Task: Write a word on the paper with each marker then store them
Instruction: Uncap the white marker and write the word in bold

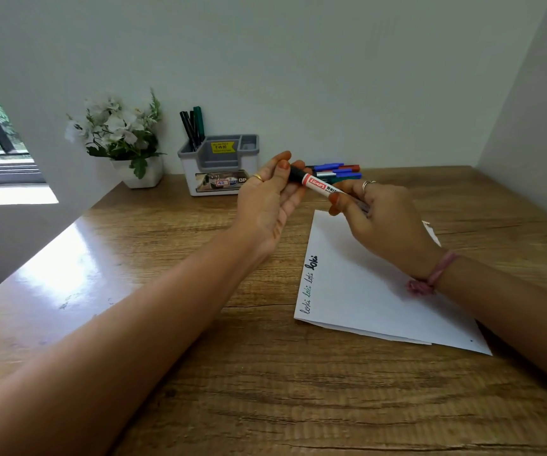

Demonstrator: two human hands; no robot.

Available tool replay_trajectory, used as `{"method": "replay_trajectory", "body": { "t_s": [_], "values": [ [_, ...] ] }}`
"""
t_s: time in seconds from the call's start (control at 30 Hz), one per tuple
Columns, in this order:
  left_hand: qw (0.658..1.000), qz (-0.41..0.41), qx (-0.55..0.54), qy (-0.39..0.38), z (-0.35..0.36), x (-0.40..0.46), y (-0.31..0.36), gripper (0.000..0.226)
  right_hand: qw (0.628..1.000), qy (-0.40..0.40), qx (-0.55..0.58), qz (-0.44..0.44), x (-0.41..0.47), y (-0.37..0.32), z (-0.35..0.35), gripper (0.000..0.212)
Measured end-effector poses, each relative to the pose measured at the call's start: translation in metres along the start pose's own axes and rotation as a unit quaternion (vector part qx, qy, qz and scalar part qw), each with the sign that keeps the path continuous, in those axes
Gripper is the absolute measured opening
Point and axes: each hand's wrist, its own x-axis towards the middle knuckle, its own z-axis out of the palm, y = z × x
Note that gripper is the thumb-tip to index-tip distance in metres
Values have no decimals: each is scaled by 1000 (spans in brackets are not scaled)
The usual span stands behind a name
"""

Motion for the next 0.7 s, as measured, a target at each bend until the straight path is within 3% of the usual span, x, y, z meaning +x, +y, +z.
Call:
{"method": "replay_trajectory", "body": {
  "t_s": [0.23,0.43,0.57,0.7],
  "values": [
    [998,15,31,-55,4,-1,10,28,989,-96,104,53,-2,-6,10,14],
    [991,58,99,-74,11,-3,30,33,974,-100,187,76,1,-7,11,29],
    [970,194,145,-6,3,11,71,28,985,-160,58,36,-3,0,9,46],
    [895,348,259,107,-14,30,121,27,973,-224,-31,43,-7,6,13,64]
  ]
}}
